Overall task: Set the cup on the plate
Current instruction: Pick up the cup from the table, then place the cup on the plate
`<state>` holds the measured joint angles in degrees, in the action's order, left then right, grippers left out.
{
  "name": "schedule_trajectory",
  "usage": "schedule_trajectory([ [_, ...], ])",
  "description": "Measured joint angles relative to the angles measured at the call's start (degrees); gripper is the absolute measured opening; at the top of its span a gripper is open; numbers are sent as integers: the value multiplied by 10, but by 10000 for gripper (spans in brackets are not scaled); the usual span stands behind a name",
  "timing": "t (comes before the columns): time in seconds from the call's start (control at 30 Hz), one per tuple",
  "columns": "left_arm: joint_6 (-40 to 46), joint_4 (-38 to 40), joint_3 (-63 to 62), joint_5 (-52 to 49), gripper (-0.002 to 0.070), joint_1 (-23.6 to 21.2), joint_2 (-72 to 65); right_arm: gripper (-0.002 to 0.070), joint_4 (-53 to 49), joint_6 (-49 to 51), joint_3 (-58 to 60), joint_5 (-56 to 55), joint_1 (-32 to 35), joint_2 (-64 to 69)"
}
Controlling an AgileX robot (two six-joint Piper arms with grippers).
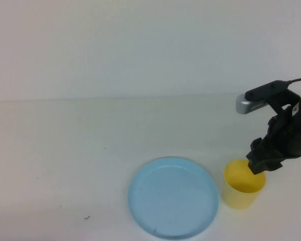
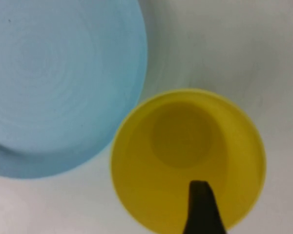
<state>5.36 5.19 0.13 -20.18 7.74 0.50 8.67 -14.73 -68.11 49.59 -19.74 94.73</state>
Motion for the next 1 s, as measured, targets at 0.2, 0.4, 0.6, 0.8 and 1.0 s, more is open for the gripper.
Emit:
schedule_trajectory([
  [0.2, 0, 0, 0, 0, 0, 0, 0, 368, 0, 0, 0, -34, 0, 60],
  [0.4, 0, 0, 0, 0, 0, 0, 0, 55, 2, 0, -22, -46, 0, 91],
  [0.6, 0, 0, 0, 0, 0, 0, 0, 34, 85, -53, -83, -35, -3, 47],
  [0.8, 0, 0, 0, 0, 0, 0, 0, 32, 140, -86, -98, -20, -53, 32],
  [1.0, 0, 0, 0, 0, 0, 0, 0, 31, 135, -82, -98, -32, -113, 79],
])
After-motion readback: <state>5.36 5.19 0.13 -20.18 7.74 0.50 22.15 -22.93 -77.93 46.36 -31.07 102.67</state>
